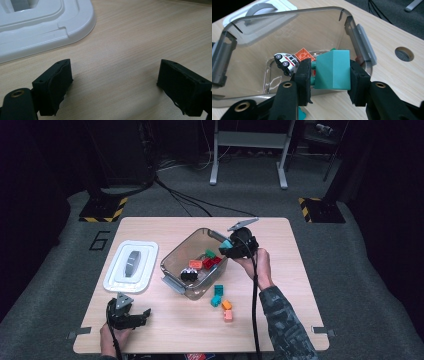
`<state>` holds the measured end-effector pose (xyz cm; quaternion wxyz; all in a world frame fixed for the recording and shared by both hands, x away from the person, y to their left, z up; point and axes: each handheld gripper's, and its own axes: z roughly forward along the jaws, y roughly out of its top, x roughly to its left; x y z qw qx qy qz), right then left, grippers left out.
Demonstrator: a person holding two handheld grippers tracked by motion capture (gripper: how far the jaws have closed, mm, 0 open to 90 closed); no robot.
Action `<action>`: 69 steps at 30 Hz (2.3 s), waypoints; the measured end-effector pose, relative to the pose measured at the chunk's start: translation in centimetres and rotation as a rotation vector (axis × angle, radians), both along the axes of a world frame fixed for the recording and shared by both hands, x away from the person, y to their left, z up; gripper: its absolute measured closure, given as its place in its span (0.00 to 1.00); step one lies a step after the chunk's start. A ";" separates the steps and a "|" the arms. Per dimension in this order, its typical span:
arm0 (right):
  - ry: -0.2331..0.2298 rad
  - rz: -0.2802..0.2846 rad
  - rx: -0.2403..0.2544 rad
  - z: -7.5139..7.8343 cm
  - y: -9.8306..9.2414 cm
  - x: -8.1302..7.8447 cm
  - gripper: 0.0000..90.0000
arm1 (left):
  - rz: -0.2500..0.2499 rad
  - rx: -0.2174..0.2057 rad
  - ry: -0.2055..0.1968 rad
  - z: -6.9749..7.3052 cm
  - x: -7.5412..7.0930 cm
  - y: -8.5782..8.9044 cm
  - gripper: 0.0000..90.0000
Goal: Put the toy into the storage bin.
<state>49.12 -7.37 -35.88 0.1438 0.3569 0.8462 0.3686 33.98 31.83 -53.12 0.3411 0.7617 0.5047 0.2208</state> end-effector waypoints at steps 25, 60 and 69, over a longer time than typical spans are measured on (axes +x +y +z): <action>0.067 -0.066 -0.087 -2.4 1.7 2.3 0.51 | -0.006 0.008 0.003 0.0 0.0 0.1 0.14; 0.158 -0.038 -0.040 -10.1 -1.9 -8.1 0.06 | -0.003 0.006 -0.002 0.0 0.0 0.0 0.14; 0.183 -0.043 -0.068 -11.9 -1.2 -9.5 0.21 | 0.003 -0.001 -0.005 0.0 0.0 0.0 0.14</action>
